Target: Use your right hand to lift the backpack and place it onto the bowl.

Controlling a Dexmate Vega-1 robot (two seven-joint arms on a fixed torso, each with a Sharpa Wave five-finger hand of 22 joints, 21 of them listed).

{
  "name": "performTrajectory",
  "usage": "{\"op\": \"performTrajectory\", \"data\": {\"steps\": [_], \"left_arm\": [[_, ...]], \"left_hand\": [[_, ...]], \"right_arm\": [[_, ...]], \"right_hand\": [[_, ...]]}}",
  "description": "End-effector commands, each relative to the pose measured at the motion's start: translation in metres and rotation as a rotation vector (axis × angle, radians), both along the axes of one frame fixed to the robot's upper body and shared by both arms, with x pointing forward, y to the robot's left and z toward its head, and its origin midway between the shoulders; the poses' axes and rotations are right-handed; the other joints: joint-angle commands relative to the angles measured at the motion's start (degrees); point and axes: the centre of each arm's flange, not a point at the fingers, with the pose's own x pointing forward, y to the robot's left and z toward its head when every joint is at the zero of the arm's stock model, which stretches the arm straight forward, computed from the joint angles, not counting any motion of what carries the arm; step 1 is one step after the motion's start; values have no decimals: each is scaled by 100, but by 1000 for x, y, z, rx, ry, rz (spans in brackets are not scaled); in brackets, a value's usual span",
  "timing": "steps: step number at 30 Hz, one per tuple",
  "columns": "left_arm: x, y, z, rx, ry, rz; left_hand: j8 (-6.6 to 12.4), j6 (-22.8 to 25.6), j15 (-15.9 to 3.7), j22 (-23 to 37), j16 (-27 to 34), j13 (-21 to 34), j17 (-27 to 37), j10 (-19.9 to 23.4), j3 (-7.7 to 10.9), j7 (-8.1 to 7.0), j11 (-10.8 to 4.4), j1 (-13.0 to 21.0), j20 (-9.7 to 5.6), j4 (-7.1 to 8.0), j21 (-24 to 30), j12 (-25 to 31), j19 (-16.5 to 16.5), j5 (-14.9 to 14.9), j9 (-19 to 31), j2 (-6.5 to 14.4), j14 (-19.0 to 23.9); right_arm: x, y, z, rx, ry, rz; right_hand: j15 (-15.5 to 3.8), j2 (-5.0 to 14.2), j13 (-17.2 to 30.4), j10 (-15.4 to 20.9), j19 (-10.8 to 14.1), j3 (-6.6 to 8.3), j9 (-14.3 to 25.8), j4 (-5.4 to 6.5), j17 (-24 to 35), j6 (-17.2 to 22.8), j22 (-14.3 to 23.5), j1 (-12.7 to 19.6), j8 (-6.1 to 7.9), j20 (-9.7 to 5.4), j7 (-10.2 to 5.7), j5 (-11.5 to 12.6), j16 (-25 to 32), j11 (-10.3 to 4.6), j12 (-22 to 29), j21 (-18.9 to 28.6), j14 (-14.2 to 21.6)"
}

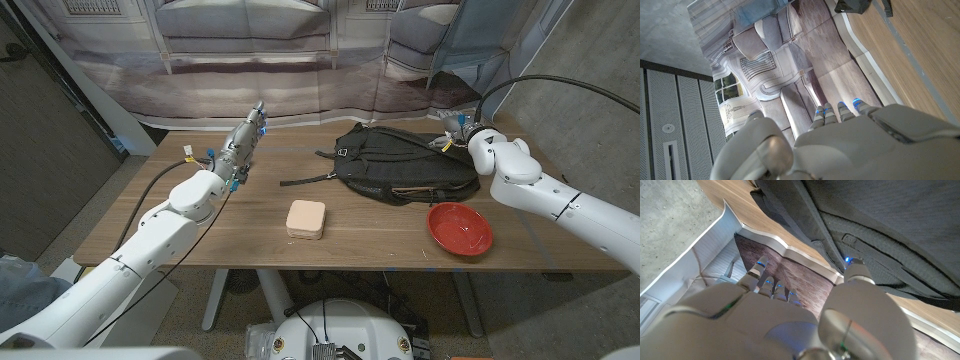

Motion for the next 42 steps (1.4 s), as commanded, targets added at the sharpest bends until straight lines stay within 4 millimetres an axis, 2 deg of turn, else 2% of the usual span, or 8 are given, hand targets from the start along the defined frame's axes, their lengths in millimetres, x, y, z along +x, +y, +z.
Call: {"op": "performTrajectory", "data": {"steps": [1, 12, 18, 24, 42], "left_arm": [[1, -3, 6, 13, 8, 10], [0, -4, 9, 15, 7, 16], [2, -6, 8, 16, 15, 15], [2, -8, 7, 14, 12, 13], [6, -12, 3, 21, 31, 15]], "left_hand": [[-10, 14, 18, 15, -5, 15, 20, -17, -43, 25, 47, 29, 17, 2, -14, -13, -2, 47, 22, 50, -18], [-9, 22, 23, 16, -6, 15, 20, -23, -60, 26, 42, 32, 17, 1, -15, -16, -5, 49, 22, 57, -21], [-8, 28, 22, 16, -7, 15, 21, -24, -72, 27, 41, 33, 21, 2, -16, -16, -9, 50, 22, 61, -24], [-10, 25, 24, 17, -7, 15, 21, -20, -82, 23, 50, 35, 16, 2, -15, -15, -9, 51, 22, 66, -25], [-8, 39, 20, 18, -5, 16, 21, -20, -111, 23, 40, 38, 32, 3, -15, -15, -15, 53, 22, 80, -22]], "right_arm": [[14, -8, -7, -10, 31, -25], [19, -12, -6, -37, 52, -42], [23, -14, -5, -52, 69, -53], [25, -15, -3, -78, 89, -64], [35, -18, -1, -142, 171, -105]], "right_hand": [[26, 4, 12, -55, 66, 14, 8, 28, 7, -48, 26, 56, 29, 28, -21, 33, 49, 14, 39, -5, 19], [33, 10, 11, -54, 92, 13, 9, 43, 9, -40, 27, 70, 46, 43, -41, 37, 58, 15, 54, -16, 29], [40, 40, 11, -5, 196, 33, 9, 45, 5, 82, 27, 135, 101, 89, -126, 47, 79, 11, 89, -7, 82], [1, 75, 8, 63, 313, 61, 16, 48, 0, -322, 26, 244, -16, 109, -5, 50, 102, 35, 125, -19, 182], [52, 80, 8, -3, 448, 57, 21, 72, 4, -197, 25, 270, 81, 108, -63, 39, 107, 32, 106, -16, 242]]}}
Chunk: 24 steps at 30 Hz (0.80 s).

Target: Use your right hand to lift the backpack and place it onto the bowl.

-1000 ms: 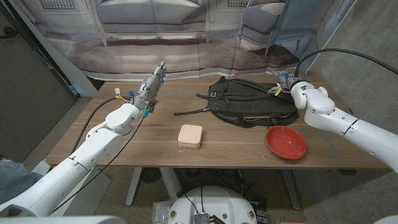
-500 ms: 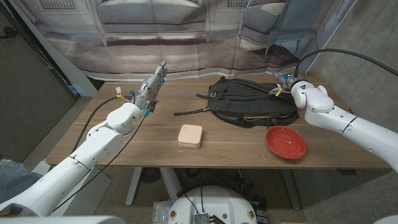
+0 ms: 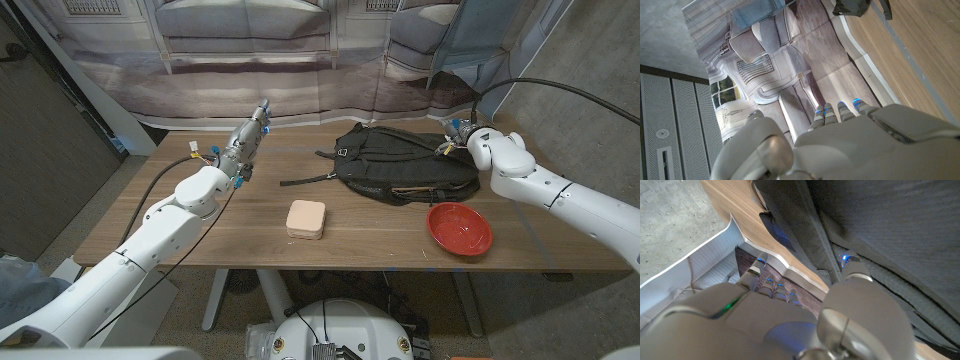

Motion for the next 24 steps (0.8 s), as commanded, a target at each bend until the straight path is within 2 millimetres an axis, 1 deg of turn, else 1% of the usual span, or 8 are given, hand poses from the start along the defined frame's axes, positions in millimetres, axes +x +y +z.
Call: {"op": "performTrajectory", "data": {"steps": [1, 10, 15, 24], "left_arm": [[2, -3, -1, 5, 13, 4], [4, -6, -2, 10, 24, 2], [3, -7, -1, 16, 27, 6], [3, -9, -1, 19, 32, 11]], "left_hand": [[-9, 38, 19, 18, -6, 15, 21, -6, -30, 22, 25, 15, 36, 4, -16, -14, -17, 53, 23, 59, -24], [-11, 37, 19, 19, -6, 15, 22, -10, -45, 21, 36, 17, 44, 4, -16, -16, -20, 55, 23, 65, -24], [-8, 46, 11, 19, -6, 15, 22, -17, -52, 22, 29, 18, 47, 4, -16, -18, -23, 55, 23, 68, -25], [-9, 46, 17, 19, -5, 16, 22, -16, -64, 21, 26, 21, 52, 4, -14, -17, -20, 56, 23, 73, -23]], "right_arm": [[6, -4, 2, -33, 45, -30], [14, -8, -5, -35, 63, -44], [19, -12, -9, -29, 65, -49], [27, -12, -11, -28, 58, -55]], "right_hand": [[55, -5, 21, -35, 85, 9, 22, 25, 20, -146, 25, 55, 58, 13, -12, 16, 36, 1, -1, -15, 17], [57, 21, 22, -29, 104, 24, 24, 27, 20, -104, 25, 88, 79, 26, -22, 15, 37, -2, 5, -26, 39], [19, 40, 23, 9, 135, 37, 25, 26, 19, -40, 25, 123, 106, 16, -49, 14, 48, -19, 23, -33, 88], [-46, 71, 23, 98, 205, 61, 25, 20, 17, 130, 24, 195, 166, 8, -94, 13, 57, -53, 59, -39, 161]]}}
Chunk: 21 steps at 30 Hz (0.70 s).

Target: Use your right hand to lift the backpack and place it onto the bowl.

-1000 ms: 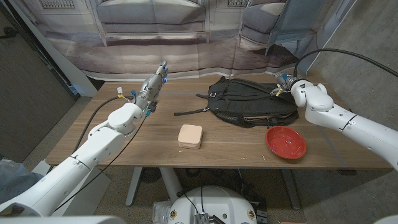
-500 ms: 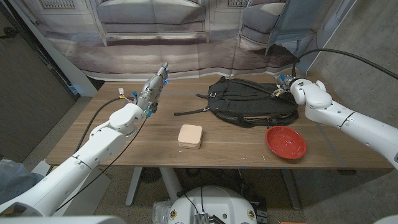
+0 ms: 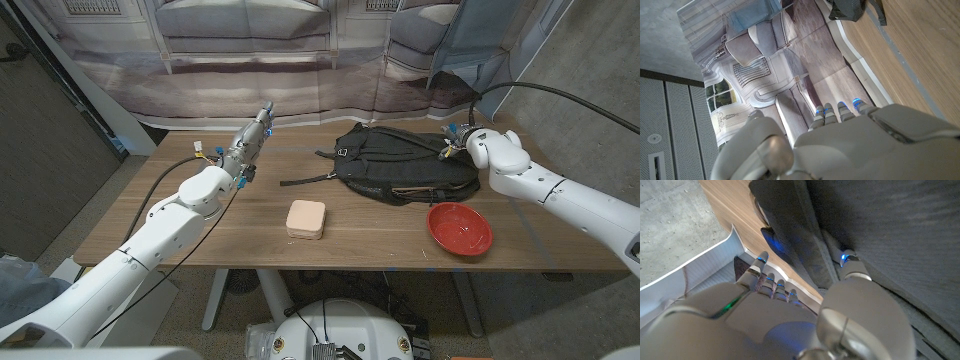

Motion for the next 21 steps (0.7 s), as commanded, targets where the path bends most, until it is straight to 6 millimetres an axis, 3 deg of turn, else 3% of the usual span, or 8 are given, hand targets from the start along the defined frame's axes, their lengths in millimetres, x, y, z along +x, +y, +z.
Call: {"op": "performTrajectory", "data": {"steps": [1, 21], "left_arm": [[0, -3, 0, 12, 8, 6], [10, -3, 1, 11, 22, -1]], "left_hand": [[-8, 29, 17, 19, -5, 16, 22, -18, -44, 7, 23, -2, 55, 27, -15, -18, -23, 56, 23, 52, -22], [-6, 44, 19, 20, -3, 16, 22, -14, -79, 7, 31, 4, 62, 27, -13, -16, -23, 59, 23, 66, -16]], "right_arm": [[11, -2, -4, -3, -6, -8], [26, -3, -8, 7, 8, -20]], "right_hand": [[-9, 14, 8, 70, 105, 47, 25, 2, 15, 104, 24, 84, 51, 0, -20, 13, 34, -13, 66, -10, 65], [-153, 49, 8, 299, 215, 74, 18, 3, 17, 461, 26, 201, 143, 9, -122, -3, 45, -68, 143, -36, 218]]}}
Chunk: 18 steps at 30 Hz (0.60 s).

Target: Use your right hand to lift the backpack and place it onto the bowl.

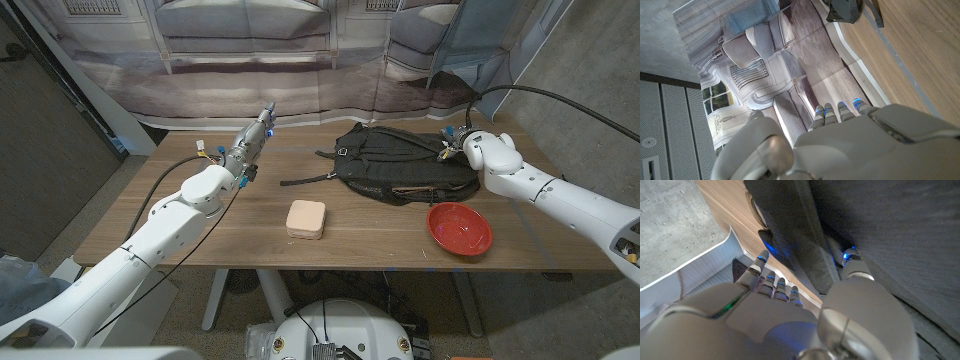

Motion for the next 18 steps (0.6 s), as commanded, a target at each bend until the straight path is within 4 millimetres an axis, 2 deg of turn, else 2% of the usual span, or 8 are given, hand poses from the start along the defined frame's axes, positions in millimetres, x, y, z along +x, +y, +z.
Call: {"op": "performTrajectory", "data": {"steps": [1, 7, 9, 10, 18], "left_arm": [[5, -1, 1, 7, 7, -5], [5, 0, 3, 8, 5, -8], [5, 0, 3, 9, 3, -9], [5, 0, 3, 9, 3, -12], [7, 1, 3, 5, -1, -22]], "left_hand": [[-5, 46, 23, 20, -3, 16, 22, -16, -48, 6, 23, 28, 32, 13, -14, -16, 6, 59, 23, 43, -17], [-6, 47, 17, 20, -3, 16, 23, -17, -60, -1, 27, 29, 37, 13, -11, -17, 10, 59, 24, 49, -17], [-5, 52, 22, 20, -3, 16, 23, -19, -63, 7, 24, 30, 37, 13, -11, -17, 10, 59, 24, 50, -18], [-5, 52, 23, 20, -3, 16, 23, -17, -64, 6, 17, 30, 41, 13, -12, -16, 9, 59, 24, 51, -16], [-5, 57, 24, 20, 0, 16, 23, -22, -77, 9, 17, 32, 49, 13, -11, -18, 7, 60, 24, 57, -10]], "right_arm": [[8, -2, -2, 9, 7, -5], [9, -3, -5, 16, 10, -14], [9, -3, -7, 16, 12, -19], [10, -4, -7, 16, 14, -19], [10, -1, -15, 2, 37, -43]], "right_hand": [[-32, 49, 9, 62, 70, 41, 18, 5, 16, 73, 26, 69, 41, 20, -18, -4, 24, -8, 54, -21, 61], [-140, 49, 7, 291, 221, 45, 14, 10, 19, 321, 29, 127, 91, -4, -51, -20, 52, -89, 125, -9, 241], [-185, 49, 7, 375, 302, 44, 13, 17, 21, 437, 32, 140, 116, -64, -95, -28, 57, -120, 148, 5, 301], [-268, 66, 6, 429, 432, 46, 11, 31, 28, 509, 39, 147, 121, -179, -97, -35, 80, -139, 157, 40, 406], [-468, 135, 2, 769, 766, 64, 5, 69, 67, 832, 76, 178, 156, -374, -213, -71, 168, -259, 240, 121, 815]]}}
